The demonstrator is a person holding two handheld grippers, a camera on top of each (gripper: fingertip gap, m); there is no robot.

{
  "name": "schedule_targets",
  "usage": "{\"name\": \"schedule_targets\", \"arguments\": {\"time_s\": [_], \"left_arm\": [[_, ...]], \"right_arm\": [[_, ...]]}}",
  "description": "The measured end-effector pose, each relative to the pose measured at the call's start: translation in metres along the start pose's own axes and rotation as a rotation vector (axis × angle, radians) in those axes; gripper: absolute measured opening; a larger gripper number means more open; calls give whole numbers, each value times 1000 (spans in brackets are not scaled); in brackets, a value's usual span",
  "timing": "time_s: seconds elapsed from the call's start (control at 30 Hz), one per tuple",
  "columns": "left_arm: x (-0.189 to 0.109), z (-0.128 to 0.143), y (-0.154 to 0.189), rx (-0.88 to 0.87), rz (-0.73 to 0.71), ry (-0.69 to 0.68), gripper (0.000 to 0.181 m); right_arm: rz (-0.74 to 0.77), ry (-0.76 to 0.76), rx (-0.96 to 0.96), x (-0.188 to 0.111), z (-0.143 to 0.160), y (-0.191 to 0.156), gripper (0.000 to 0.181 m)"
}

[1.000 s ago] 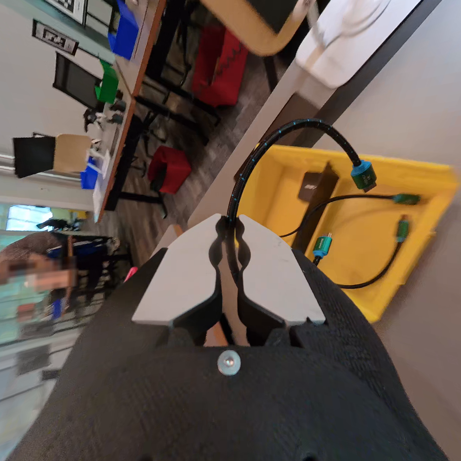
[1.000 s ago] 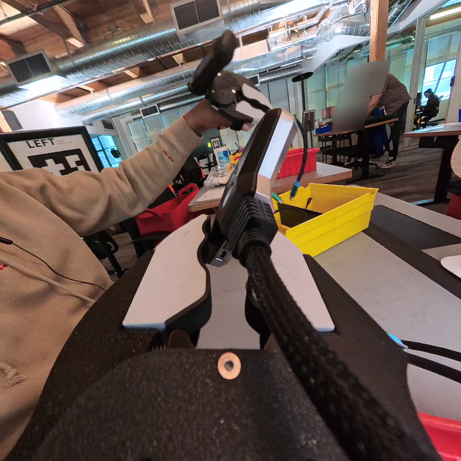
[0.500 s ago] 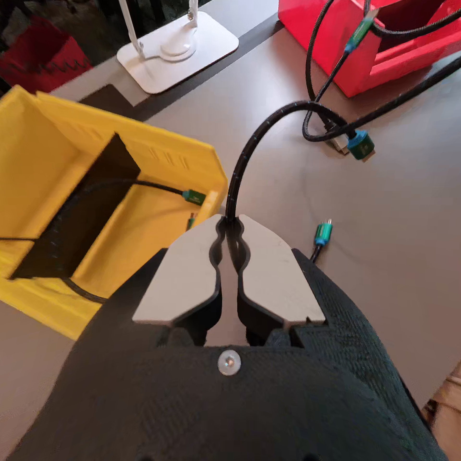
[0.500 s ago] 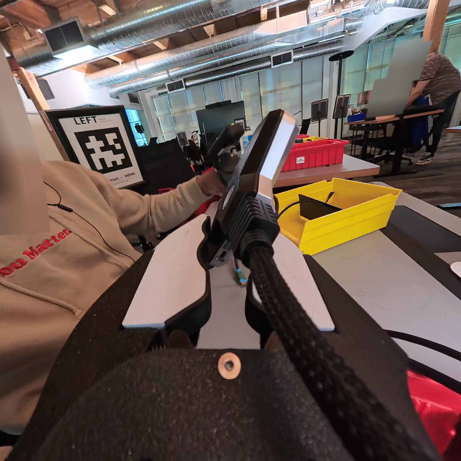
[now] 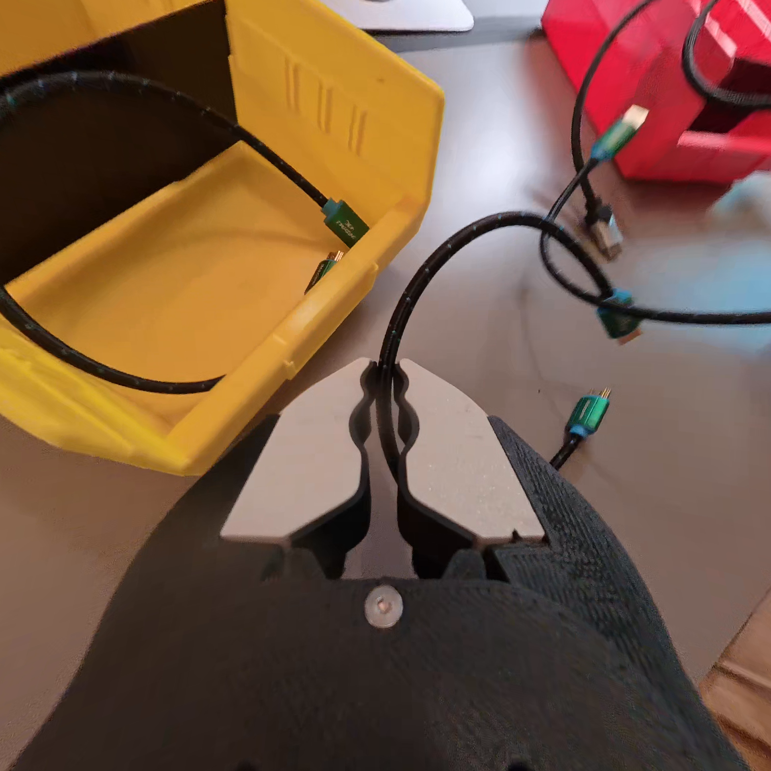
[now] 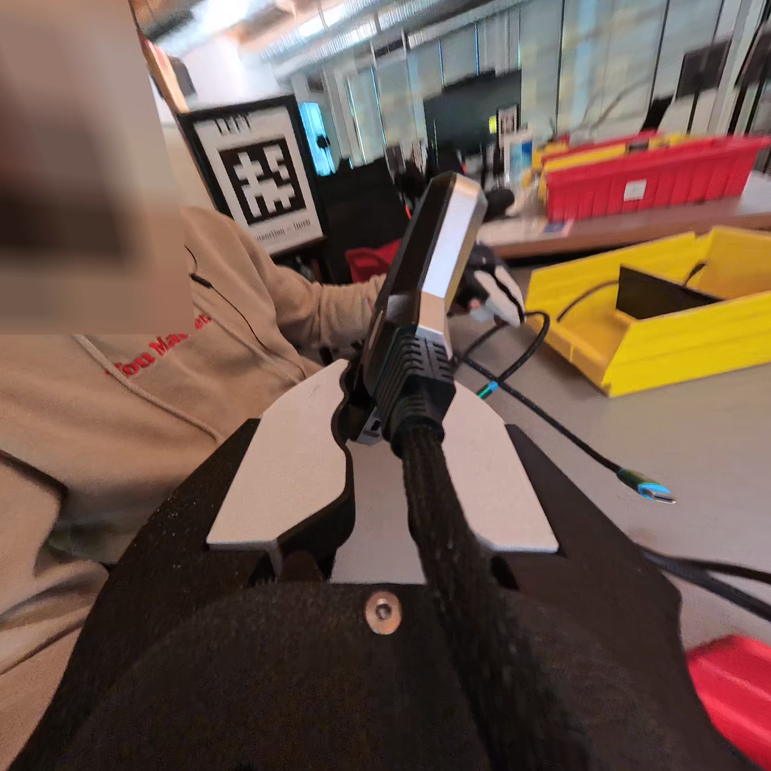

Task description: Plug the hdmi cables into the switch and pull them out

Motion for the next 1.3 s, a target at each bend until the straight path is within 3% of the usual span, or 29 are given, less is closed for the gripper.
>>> {"name": "schedule_targets", "arguments": {"time_s": [0.03,0.13,0.23,0.33,0.4,0.67,0.87,1.07,1.17,1.3], "left_arm": [[2,3,-3,-52,3,26,8],[8,14,-11,-154,0,50,8],[4,14,-21,-76,-104,80,13],[-8,-12,-10,208,-190,201,18],[-5,-25,14,403,-150,203,17],[64,-19,87,1016,86,-132,24],[106,-16,98,1115,290,-347,29],[127,-6,89,1168,357,-544,32],[135,-2,84,1196,321,-567,13],[132,-12,81,1182,268,-508,11]], "right_arm": [[19,-56,10,3,7,2,25],[32,-179,43,12,24,6,25],[7,-240,84,19,35,9,25],[6,-270,109,22,43,14,25],[2,-265,120,24,44,16,24],[9,-265,121,25,46,19,24],[6,-248,125,22,46,20,24],[3,-234,124,19,45,20,23],[1,-234,125,19,45,20,24],[-4,-239,129,19,46,20,23]]}}
Point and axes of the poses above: each gripper's, where its closed fingertips meet, x out along the fingers, z out of its underside, y = z × x across the jaws, the point moved 4 cm from there along -x, back along the fingers, and after that the axes turned 5 degrees about y, right-handed, at the moved point
